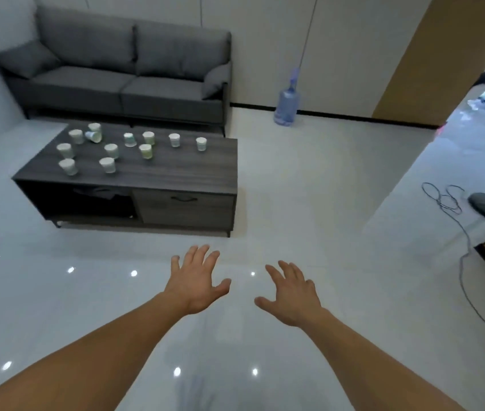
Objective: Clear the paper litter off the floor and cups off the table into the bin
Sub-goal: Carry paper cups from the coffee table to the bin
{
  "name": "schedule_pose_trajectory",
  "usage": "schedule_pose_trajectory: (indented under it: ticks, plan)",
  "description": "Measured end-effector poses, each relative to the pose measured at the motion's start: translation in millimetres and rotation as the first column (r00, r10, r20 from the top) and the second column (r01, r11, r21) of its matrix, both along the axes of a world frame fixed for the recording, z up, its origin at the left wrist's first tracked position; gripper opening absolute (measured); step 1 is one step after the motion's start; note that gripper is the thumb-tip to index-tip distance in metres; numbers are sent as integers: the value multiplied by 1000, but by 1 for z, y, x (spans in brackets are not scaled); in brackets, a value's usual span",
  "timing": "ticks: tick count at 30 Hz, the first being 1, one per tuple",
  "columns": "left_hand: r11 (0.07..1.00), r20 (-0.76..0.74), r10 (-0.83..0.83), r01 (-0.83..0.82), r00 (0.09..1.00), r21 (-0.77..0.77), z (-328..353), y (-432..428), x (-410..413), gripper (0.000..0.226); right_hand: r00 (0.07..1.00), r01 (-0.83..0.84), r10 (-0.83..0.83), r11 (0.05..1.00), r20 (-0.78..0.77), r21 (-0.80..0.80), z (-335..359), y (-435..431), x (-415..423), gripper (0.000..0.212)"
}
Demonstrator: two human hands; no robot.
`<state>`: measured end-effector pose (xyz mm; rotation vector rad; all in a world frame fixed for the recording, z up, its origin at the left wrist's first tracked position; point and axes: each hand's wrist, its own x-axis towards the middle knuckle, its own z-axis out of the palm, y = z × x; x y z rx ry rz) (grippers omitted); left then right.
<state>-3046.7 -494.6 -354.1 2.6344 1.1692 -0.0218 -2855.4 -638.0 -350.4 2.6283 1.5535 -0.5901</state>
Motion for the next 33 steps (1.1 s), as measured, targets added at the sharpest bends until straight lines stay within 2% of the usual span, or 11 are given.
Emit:
schedule_pose_trajectory:
  ticks: [7,15,19,24,33]
  plan:
    - [975,-54,216,-219,975,-47,-15,88,-38,76,983,-184,183,983,-26,-9,-12,130,-4,88]
    - [930,-65,365,-366,929,-11,-7,198,6,76,937,-346,347,938,-33,31,-10,284,39,86]
    - [903,-21,430,-430,902,3,1,252,32,76,915,-399,401,916,-34,50,-3,354,67,86]
    - [887,-51,459,-460,887,-28,-8,304,45,77,906,-420,418,907,-60,-12,-6,420,91,88]
    - [898,-70,427,-432,901,-86,-36,462,44,80,918,-395,389,915,-77,-84,-30,578,106,87]
